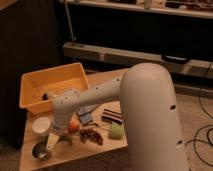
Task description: Place pepper in metal cup
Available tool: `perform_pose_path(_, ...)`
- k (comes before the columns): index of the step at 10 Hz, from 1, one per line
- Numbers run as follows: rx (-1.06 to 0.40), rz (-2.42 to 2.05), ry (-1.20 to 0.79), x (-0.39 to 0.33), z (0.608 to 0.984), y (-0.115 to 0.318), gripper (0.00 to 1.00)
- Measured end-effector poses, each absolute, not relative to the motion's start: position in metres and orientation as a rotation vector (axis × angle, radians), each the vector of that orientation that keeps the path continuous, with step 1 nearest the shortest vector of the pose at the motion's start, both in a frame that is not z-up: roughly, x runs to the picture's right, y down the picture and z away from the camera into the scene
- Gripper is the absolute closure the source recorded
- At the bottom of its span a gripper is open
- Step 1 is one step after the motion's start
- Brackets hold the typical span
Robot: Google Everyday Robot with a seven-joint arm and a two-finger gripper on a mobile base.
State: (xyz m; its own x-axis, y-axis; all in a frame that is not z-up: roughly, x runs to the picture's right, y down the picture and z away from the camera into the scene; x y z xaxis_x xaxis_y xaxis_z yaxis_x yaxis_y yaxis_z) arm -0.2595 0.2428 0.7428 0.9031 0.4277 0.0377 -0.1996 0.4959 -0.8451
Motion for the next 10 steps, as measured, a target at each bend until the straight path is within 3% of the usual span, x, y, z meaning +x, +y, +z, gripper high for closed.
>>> perform_pose_path(5, -1.046, 0.364, -0.262, -0.261, 0.762, 0.256, 0.26)
perform_pose_path(10, -1.043, 0.371, -0.294, -0.264, 0.757, 0.244, 0.26)
